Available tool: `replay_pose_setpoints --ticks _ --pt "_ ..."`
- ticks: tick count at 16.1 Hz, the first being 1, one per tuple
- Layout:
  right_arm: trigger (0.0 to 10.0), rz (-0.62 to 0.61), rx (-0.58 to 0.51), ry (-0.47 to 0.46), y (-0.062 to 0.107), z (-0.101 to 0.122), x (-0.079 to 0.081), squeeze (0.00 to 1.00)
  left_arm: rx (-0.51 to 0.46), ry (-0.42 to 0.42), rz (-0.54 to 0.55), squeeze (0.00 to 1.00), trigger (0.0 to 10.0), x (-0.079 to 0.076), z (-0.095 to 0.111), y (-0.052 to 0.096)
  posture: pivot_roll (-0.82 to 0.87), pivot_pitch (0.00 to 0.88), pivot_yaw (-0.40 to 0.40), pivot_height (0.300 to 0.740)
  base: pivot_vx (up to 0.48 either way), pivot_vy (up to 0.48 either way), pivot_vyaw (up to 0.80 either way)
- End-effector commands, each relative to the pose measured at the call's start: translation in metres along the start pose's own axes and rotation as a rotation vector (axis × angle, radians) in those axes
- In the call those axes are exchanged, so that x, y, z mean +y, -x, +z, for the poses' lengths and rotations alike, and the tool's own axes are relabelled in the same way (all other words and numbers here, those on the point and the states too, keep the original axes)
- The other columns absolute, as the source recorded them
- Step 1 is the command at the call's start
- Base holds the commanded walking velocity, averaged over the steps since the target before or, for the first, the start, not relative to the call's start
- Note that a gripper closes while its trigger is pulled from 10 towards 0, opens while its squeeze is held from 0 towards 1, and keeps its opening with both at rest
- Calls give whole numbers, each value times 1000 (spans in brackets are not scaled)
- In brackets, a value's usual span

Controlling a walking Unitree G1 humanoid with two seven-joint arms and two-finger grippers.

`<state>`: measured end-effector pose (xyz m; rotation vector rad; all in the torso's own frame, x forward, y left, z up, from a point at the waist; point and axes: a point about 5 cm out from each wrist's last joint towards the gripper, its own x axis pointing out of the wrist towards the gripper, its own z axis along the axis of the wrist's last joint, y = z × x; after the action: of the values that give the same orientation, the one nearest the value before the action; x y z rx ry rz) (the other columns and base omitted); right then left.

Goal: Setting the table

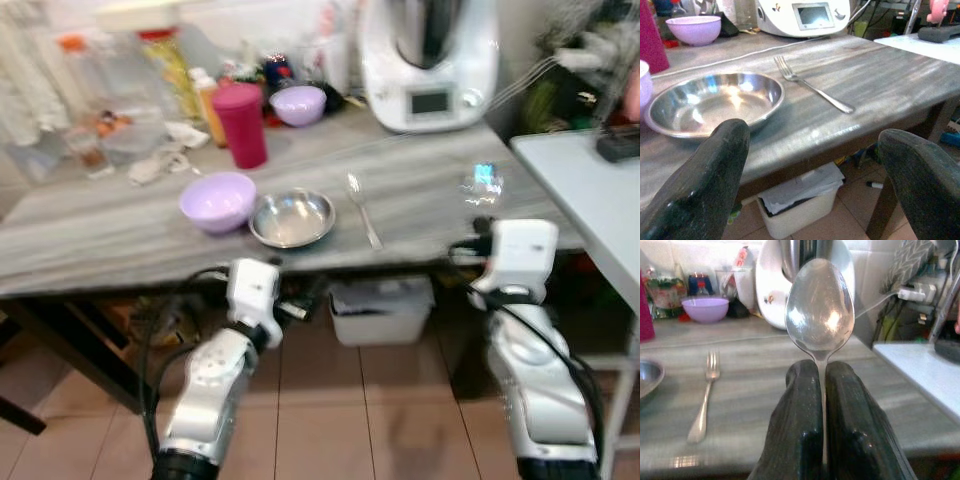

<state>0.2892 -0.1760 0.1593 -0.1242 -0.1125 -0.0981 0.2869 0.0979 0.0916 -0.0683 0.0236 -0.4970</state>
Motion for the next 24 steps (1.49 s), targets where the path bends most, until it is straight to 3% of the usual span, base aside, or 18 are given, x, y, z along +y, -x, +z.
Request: replay_pose_setpoints --ticks 1,12,16,17,19,24 --pt "10000 32 -33 -23 -1 8 11 0 4 -26 38 0 10000 13 1 6 -250 0 79 740 364 0 0" --pt "10000 -24 -18 2 0 2 1 0 30 -32 19 0 10000 12 -4 10 -253 0 85 740 362 0 0" --pt "10000 -74 12 42 2 -3 -9 0 -9 -19 -98 0 10000 0 3 23 -252 0 85 740 0 0 0" --pt "10000 -65 -3 128 4 -2 -11 0 6 -19 -148 0 10000 -2 1 28 -246 0 83 740 0 0 0" --pt "10000 -113 80 88 8 -13 -25 0 37 -49 -261 0 10000 -7 -3 37 -247 0 82 740 0 0 0" --pt "10000 -70 173 82 10 -23 -35 0 80 -75 -316 0 10000 0 -3 46 -260 14 89 740 0 0 0"
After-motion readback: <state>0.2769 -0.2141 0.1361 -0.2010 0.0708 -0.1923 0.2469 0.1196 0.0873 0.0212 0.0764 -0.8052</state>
